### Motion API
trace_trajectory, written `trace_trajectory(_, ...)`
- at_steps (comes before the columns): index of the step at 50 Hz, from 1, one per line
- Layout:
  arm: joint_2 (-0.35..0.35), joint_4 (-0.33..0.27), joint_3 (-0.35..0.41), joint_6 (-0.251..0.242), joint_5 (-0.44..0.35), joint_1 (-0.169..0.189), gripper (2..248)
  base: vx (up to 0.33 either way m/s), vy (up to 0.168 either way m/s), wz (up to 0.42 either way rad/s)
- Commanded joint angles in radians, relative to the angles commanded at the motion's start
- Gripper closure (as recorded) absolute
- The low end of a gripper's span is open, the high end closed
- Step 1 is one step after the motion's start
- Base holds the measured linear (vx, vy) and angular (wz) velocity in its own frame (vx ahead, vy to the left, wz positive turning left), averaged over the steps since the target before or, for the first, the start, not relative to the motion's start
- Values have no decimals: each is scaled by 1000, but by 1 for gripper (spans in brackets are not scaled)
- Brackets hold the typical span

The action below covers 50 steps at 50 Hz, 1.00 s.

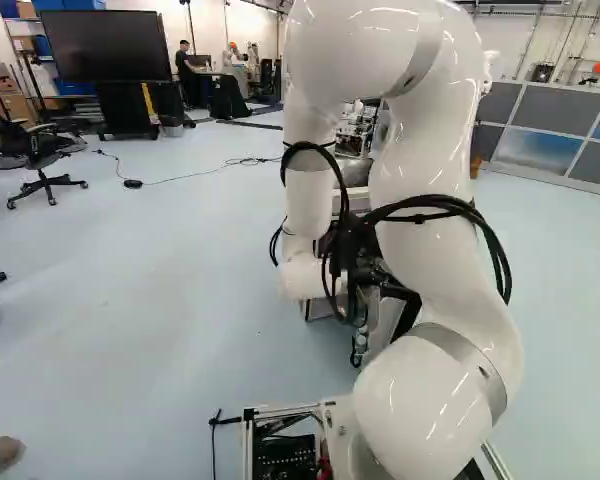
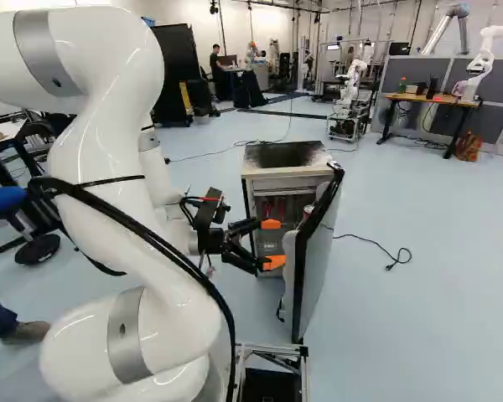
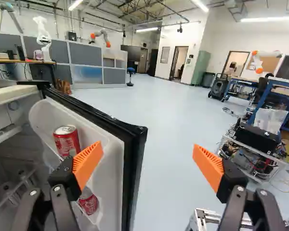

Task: Grab a drink from the fridge

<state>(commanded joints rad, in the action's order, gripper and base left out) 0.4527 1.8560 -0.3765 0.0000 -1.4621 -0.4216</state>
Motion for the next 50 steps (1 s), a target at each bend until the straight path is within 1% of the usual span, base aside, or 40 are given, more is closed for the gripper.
trace_trajectory(10, -64, 0, -15, 0, 0, 14, 3, 0, 0, 0)
trace_trajectory(22, -75, 0, -35, 0, 1, 35, 3, 0, 0, 0)
trace_trajectory(28, -51, 0, -51, 0, 7, 49, 3, 0, 0, 0)
trace_trajectory(46, 69, 0, -98, 0, 15, 77, 3, 0, 0, 0)
trace_trajectory(50, 83, 0, -113, 0, 15, 92, 3, 0, 0, 0)
